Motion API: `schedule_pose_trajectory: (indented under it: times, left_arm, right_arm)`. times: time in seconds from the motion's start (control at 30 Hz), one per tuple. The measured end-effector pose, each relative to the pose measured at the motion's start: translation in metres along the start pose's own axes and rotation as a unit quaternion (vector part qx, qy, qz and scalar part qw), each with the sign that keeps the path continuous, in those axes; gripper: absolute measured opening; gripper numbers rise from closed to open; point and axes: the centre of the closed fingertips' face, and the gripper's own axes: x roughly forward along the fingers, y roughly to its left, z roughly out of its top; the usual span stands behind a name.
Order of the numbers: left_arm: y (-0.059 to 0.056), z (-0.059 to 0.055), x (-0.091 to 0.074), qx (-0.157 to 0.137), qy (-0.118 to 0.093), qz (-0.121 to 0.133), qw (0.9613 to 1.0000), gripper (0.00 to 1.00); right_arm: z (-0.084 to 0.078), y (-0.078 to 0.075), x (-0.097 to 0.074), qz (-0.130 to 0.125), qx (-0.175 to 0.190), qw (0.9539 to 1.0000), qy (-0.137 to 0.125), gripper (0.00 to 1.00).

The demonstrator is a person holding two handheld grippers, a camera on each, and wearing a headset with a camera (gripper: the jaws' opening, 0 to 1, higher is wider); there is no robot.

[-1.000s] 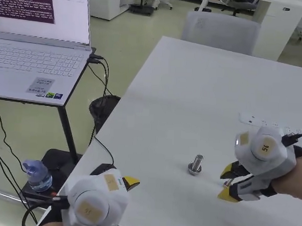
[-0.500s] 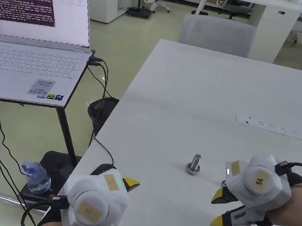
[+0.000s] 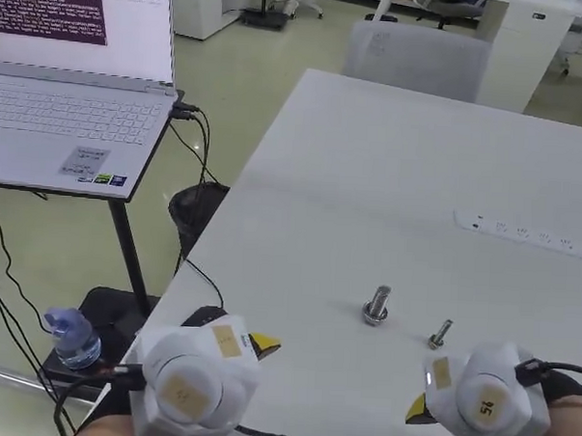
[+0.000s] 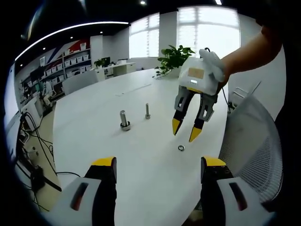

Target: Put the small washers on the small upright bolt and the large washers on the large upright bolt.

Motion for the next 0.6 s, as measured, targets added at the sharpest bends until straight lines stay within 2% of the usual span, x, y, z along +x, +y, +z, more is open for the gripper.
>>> schedule_pose_trajectory:
  times: [0.07,0.2,0.6]
  left_arm:
    - [0.0,-0.001,-0.001,0.007,0.005,-0.001,1.0,0.72]
    - [0.001,-0.001,-0.003,0.004,0.006,0.0,1.0,0.71]
    - [0.0,-0.006,-0.002,0.004,0.008,-0.004,1.0,0.68]
  right_arm:
    - [0.0,0.002,0.008,0.004,0.004,1.0,-0.005,0.27]
    - [-0.004,0.004,0.021,0.007,-0.005,0.9999,0.007,0.27]
    - [-0.01,0.01,0.032,0.012,-0.011,0.9996,0.023,0.23]
